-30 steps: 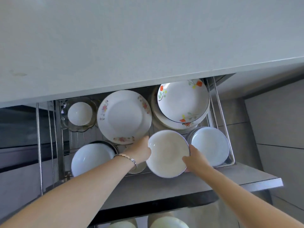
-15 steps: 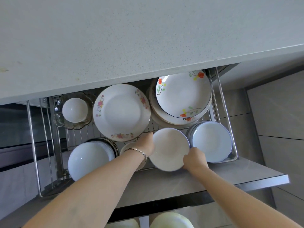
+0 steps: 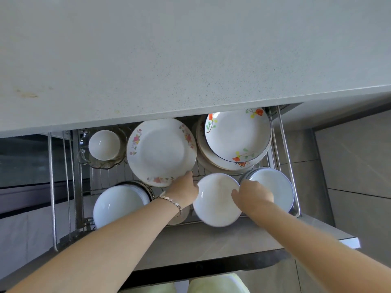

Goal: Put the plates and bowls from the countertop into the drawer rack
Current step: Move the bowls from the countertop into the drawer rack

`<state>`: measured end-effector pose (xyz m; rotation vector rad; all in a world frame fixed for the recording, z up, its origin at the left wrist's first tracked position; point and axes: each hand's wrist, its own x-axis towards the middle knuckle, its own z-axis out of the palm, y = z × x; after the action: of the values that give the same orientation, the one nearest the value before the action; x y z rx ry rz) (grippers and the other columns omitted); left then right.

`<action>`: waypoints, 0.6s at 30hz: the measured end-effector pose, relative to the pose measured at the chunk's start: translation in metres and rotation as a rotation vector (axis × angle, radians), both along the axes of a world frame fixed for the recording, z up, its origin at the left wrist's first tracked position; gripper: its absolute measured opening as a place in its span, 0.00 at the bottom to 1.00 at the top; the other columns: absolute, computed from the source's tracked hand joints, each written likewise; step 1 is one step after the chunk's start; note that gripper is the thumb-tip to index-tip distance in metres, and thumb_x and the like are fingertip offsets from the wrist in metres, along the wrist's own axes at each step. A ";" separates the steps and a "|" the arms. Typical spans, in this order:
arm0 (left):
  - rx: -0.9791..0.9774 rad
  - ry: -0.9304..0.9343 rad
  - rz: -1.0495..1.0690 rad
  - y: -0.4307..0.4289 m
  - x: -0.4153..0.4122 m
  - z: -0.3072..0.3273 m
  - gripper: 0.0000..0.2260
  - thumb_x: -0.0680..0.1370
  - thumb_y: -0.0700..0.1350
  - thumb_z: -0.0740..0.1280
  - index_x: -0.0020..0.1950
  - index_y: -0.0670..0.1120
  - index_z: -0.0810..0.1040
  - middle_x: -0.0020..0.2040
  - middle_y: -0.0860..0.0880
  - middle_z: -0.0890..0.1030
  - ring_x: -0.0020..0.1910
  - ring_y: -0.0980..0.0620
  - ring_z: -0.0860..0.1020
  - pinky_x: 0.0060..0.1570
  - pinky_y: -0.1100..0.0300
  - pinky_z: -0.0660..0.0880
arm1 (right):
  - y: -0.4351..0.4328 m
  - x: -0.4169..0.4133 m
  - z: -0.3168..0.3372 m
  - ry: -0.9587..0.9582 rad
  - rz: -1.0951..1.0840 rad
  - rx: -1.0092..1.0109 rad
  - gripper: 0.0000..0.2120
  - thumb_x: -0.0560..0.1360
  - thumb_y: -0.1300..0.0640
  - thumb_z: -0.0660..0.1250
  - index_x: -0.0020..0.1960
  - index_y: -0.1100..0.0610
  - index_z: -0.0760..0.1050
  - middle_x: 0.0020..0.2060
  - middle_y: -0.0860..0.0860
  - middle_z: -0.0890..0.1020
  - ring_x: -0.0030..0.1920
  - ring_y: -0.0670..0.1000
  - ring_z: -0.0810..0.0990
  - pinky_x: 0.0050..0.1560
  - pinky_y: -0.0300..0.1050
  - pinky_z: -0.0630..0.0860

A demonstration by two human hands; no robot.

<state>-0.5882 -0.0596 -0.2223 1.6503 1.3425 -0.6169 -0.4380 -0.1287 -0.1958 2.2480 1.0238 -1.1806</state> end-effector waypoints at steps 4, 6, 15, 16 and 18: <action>0.135 -0.261 0.298 0.057 -0.025 0.052 0.08 0.79 0.41 0.57 0.49 0.45 0.76 0.46 0.46 0.80 0.42 0.50 0.79 0.43 0.60 0.75 | 0.067 -0.010 0.048 0.109 0.031 0.141 0.13 0.74 0.50 0.58 0.41 0.59 0.75 0.41 0.56 0.79 0.47 0.58 0.81 0.46 0.44 0.75; 0.255 -0.349 0.434 0.098 -0.046 0.087 0.09 0.79 0.39 0.57 0.48 0.47 0.76 0.44 0.49 0.80 0.35 0.54 0.79 0.33 0.69 0.72 | 0.108 -0.026 0.081 0.190 0.038 0.230 0.15 0.73 0.51 0.59 0.36 0.60 0.75 0.36 0.55 0.80 0.42 0.58 0.81 0.48 0.45 0.77; 0.694 -0.247 0.638 0.275 -0.178 0.189 0.13 0.76 0.38 0.57 0.57 0.44 0.77 0.54 0.43 0.81 0.50 0.42 0.80 0.44 0.58 0.72 | 0.309 -0.135 0.182 0.629 -0.267 0.450 0.12 0.77 0.53 0.60 0.53 0.61 0.72 0.37 0.54 0.80 0.34 0.53 0.80 0.29 0.37 0.76; 0.720 -0.216 0.655 0.291 -0.191 0.190 0.14 0.77 0.38 0.57 0.58 0.44 0.76 0.56 0.43 0.81 0.51 0.42 0.79 0.45 0.58 0.72 | 0.331 -0.150 0.185 0.660 -0.317 0.453 0.13 0.78 0.51 0.60 0.55 0.60 0.70 0.39 0.54 0.80 0.34 0.52 0.80 0.28 0.37 0.77; 0.731 -0.157 0.681 0.321 -0.212 0.188 0.15 0.77 0.38 0.56 0.62 0.45 0.74 0.57 0.43 0.80 0.51 0.43 0.78 0.45 0.59 0.70 | 0.376 -0.177 0.184 0.702 -0.417 0.477 0.15 0.78 0.48 0.60 0.57 0.59 0.67 0.43 0.56 0.79 0.34 0.52 0.80 0.29 0.38 0.78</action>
<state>-0.8001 0.2617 -0.0346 1.5587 1.9990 0.4501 -0.6151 0.2472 -0.0115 2.5366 1.2054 -2.2118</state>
